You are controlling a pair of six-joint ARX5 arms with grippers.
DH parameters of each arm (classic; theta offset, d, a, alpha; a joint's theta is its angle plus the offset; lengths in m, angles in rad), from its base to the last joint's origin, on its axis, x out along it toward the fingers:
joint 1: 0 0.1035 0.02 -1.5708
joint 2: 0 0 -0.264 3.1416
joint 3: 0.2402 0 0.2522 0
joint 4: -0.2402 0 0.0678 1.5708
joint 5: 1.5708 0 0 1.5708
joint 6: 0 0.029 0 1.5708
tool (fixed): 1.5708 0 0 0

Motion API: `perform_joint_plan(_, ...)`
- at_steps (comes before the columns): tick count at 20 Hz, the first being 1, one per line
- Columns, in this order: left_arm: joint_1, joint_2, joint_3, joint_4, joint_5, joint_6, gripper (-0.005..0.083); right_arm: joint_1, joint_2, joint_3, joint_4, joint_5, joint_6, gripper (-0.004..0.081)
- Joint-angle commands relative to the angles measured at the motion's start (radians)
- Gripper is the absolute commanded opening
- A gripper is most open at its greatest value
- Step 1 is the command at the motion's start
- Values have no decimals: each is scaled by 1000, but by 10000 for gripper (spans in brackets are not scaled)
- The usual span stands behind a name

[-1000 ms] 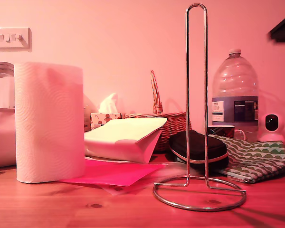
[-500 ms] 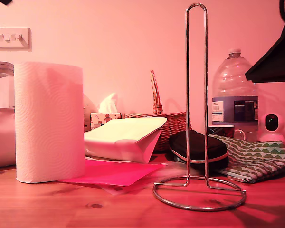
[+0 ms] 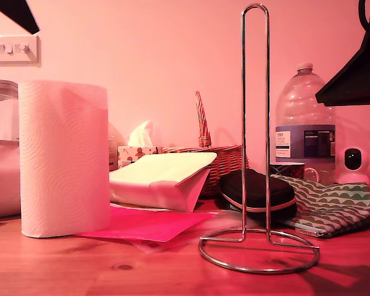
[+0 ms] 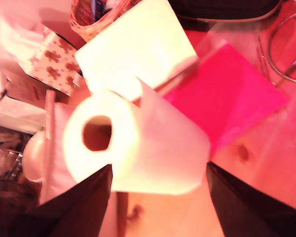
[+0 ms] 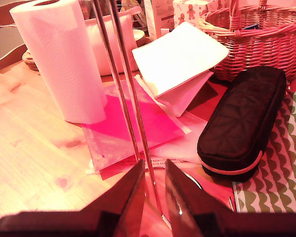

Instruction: Insert the paper towel roll into the metallic stand.

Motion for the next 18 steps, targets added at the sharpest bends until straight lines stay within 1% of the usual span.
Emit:
perform_joint_plan(1,-2,40,9,15,-40,-15,588,6,5,-12,10,-6,-1,106)
perform_joint_plan(2,-3,59,12,16,-79,-15,591,6,5,-12,10,-6,-1,106)
perform_joint_plan(5,-9,108,31,16,-71,-26,585,6,5,-12,11,-6,-3,106)
perform_joint_plan(6,-8,124,47,6,-60,-16,581,6,5,-12,11,-6,-3,106)
perform_joint_plan(9,-6,187,119,-64,3,31,531,6,5,-12,11,-6,-4,105)
perform_joint_plan(11,8,234,166,-88,14,58,530,6,5,-12,11,-6,-4,105)
perform_joint_plan(14,31,294,224,-118,67,76,530,6,5,-12,11,-6,-8,105)
perform_joint_plan(16,50,323,238,-119,93,78,530,6,5,-12,11,-6,-8,105)
perform_joint_plan(18,77,351,242,-127,97,78,530,6,5,-12,11,-7,-8,104)
